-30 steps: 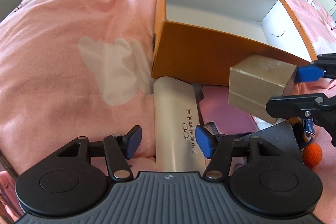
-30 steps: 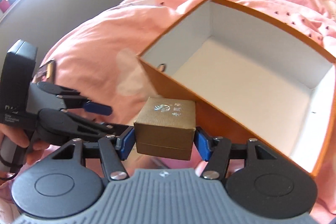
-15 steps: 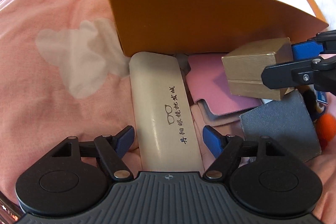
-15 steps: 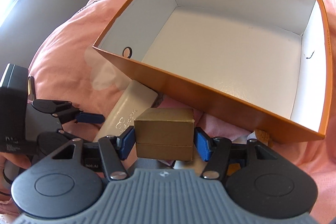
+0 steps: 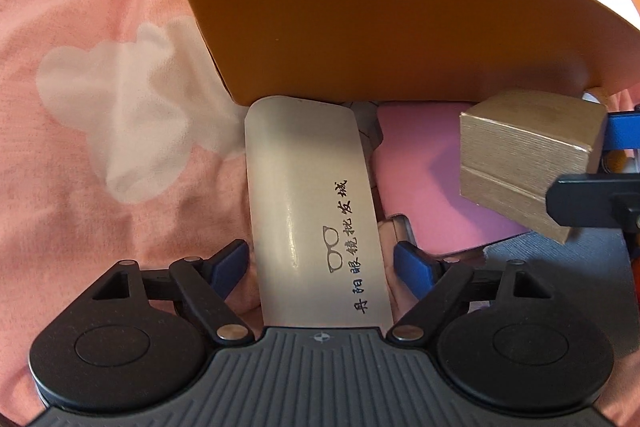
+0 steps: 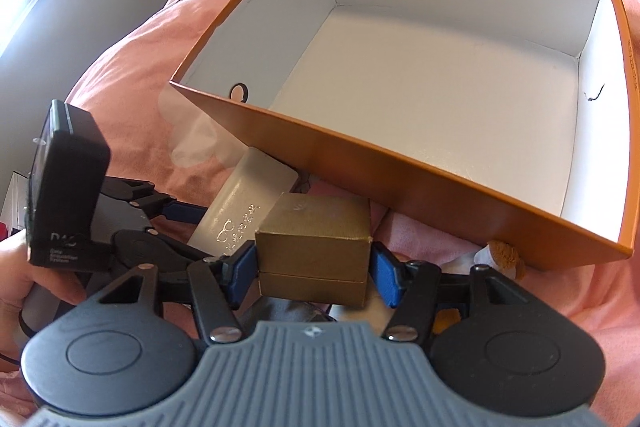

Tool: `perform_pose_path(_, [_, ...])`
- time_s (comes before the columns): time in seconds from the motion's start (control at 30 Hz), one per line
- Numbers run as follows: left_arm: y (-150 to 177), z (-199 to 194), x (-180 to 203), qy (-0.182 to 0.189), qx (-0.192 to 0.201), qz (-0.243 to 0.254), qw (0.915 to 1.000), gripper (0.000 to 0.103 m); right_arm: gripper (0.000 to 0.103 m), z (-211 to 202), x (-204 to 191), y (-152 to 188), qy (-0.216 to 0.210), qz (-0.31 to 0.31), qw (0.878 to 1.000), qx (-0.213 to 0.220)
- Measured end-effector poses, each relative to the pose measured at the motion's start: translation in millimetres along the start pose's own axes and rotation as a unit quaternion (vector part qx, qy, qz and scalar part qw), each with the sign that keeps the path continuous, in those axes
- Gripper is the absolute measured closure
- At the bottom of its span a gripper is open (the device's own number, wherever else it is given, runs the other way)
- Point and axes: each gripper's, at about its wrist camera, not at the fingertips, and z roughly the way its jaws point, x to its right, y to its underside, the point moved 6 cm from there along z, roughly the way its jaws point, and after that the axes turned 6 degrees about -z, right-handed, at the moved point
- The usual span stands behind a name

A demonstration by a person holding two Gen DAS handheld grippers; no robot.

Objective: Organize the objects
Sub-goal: 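Close left gripper on the cream glasses case while right gripper holds the gold box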

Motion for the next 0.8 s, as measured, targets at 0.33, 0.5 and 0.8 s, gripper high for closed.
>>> perform_pose_path(0.33, [3,4,18,-0.001,0.012,0.013,0.9998,0.022,0.041,2,1,-1,0.004,-0.004,1.0,-0.001])
perform_pose_path(0.5, [7,-10,23,-0.005,0.044,0.003,0.999,0.029,0.041,-2,-4,-1,0.009,-0.016,1.0,0.007])
perform_pose_path(0.8, [19,-39,31,0.026,0.105,-0.038,0.9934,0.03,0.041,-13,-8,0,0.015,-0.025,0.999,0.021])
